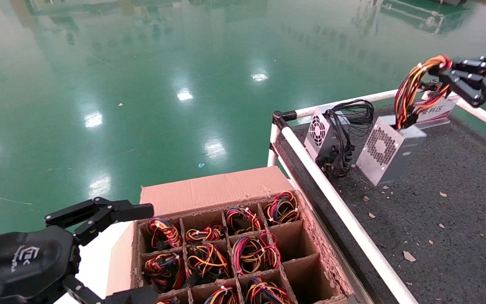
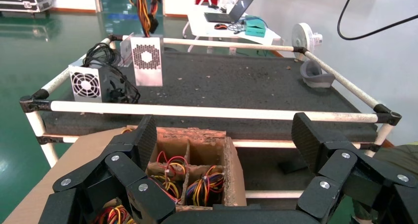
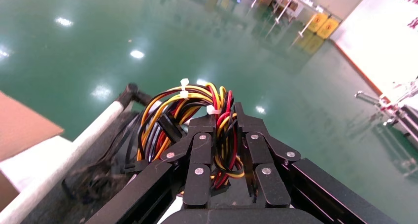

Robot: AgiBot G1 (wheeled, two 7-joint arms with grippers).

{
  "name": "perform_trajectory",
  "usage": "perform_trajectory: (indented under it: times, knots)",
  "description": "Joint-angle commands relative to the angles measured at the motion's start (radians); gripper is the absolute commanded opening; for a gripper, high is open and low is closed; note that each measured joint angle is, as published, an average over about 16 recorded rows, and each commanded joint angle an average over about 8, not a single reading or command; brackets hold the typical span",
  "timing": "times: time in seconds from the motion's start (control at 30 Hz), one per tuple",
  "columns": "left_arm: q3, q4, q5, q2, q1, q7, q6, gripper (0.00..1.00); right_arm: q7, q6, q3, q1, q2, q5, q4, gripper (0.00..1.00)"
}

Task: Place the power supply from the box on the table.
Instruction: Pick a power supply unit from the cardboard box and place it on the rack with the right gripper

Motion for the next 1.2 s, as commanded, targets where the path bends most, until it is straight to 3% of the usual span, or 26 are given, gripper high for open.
perform_trajectory:
  times: [0.03,0.4,0.87,1.2]
  knots:
    - [0.0,0.0,0.0,0.0,0.0,0.0,0.0,1.0,0.001,0.003,-0.002,-0.009,-0.001,-0.003,-0.001,0.0]
    - [0.0,0.0,0.0,0.0,0.0,0.0,0.0,1.0,-0.015,0.044,-0.013,-0.074,-0.067,-0.019,0.006,0.0]
    - [0.0,0.0,0.0,0.0,0.0,0.0,0.0,1.0,0.003,0.162,0.011,-0.088,-0.165,0.015,0.003,0.0]
    - [0.0,0.0,0.0,0.0,0.0,0.0,0.0,1.0,0.01,0.104,0.004,-0.117,-0.16,0.005,0.013,0.0]
